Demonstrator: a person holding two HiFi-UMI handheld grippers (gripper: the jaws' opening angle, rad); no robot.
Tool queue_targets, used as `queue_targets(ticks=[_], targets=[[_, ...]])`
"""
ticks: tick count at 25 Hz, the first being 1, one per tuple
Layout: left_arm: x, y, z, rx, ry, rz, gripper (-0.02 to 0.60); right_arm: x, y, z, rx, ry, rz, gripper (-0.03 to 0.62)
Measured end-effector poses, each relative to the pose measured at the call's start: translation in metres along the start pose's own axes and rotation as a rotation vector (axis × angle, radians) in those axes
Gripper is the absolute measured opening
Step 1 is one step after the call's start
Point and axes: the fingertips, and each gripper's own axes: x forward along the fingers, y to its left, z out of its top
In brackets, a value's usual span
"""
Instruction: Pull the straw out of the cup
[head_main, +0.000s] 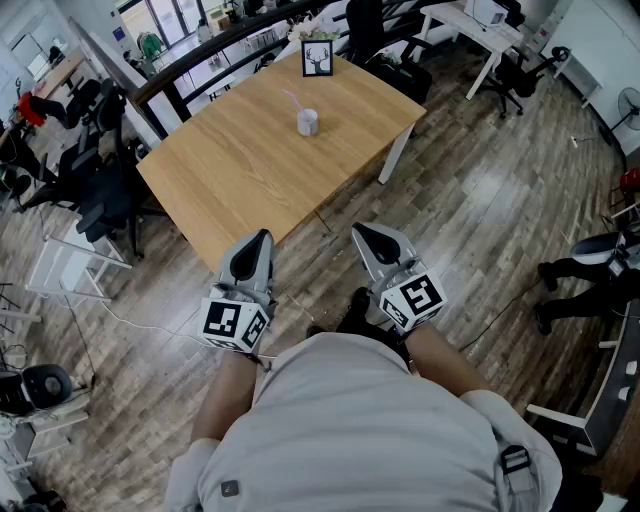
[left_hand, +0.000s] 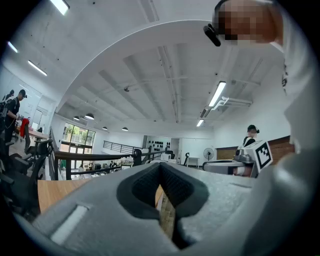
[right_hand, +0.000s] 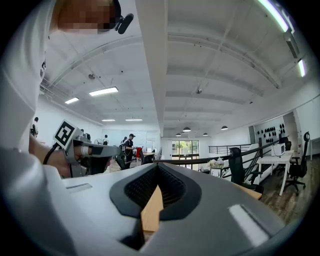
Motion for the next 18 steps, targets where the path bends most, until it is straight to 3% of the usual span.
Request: queue_targets(ticks=[10, 18], targets=[[0.022, -0.003, -0.008, 0.0, 0.018, 0.01, 0.005, -0.001, -0.027, -0.009, 0.036, 0.012, -0.004, 0.009], [0.067, -0.004, -0.02, -0.013, 0.051, 0.015, 0.005, 0.009, -0.074, -0.02, 0.077, 0.018, -0.009, 0.009]])
